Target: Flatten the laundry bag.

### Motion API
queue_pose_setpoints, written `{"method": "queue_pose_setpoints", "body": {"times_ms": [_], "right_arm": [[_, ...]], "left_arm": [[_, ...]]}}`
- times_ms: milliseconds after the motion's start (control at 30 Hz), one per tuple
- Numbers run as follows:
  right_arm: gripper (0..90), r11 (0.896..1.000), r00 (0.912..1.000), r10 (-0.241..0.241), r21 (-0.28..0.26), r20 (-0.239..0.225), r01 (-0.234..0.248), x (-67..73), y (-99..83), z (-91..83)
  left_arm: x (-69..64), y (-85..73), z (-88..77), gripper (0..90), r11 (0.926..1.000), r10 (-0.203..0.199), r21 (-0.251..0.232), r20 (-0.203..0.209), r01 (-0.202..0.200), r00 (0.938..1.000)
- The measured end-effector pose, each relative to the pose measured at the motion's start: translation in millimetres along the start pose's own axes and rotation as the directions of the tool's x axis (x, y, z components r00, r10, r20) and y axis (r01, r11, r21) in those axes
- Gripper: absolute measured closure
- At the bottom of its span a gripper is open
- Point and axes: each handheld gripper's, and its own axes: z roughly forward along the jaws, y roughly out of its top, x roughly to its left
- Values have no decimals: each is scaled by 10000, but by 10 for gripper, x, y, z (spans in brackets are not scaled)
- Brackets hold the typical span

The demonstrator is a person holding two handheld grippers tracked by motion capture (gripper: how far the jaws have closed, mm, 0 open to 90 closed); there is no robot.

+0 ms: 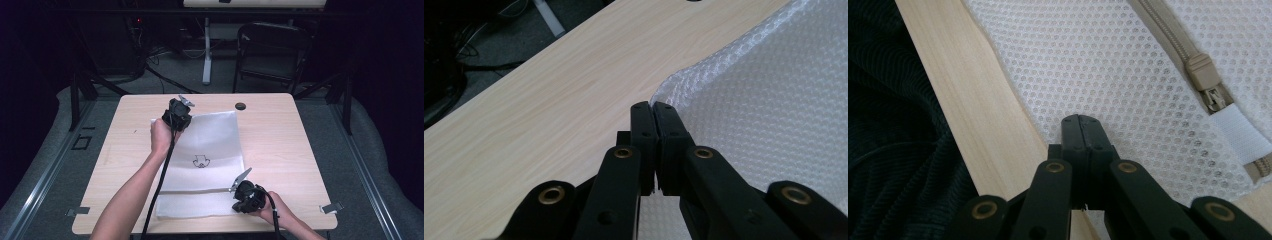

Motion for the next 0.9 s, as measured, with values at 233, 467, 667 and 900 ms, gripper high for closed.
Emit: {"method": "queue_pose_setpoints", "body": {"times_ms": [233, 467, 667, 900], "right_arm": [[900, 9994, 9995, 279, -203, -170, -283, 33, 2, 15], [822, 9999, 10000, 34, -164, 30, -33, 42, 8, -17], [684, 9980, 9999, 116, -614, -29, -118, 20, 7, -110], [337, 9915, 9963, 845, -1005, 157, -825, -100, -38, -271]], "left_arm": [[-16, 89, 102, 866, 9996, -239, -177, -86, 237, 9997], [10, 163, 114, 689, 9982, -311, -509, 120, 317, 9994], [23, 149, 84, 442, 9969, -467, -604, 475, 495, 9978], [-59, 39, 40, 262, 9978, -407, -474, 1120, 463, 9929]]}}
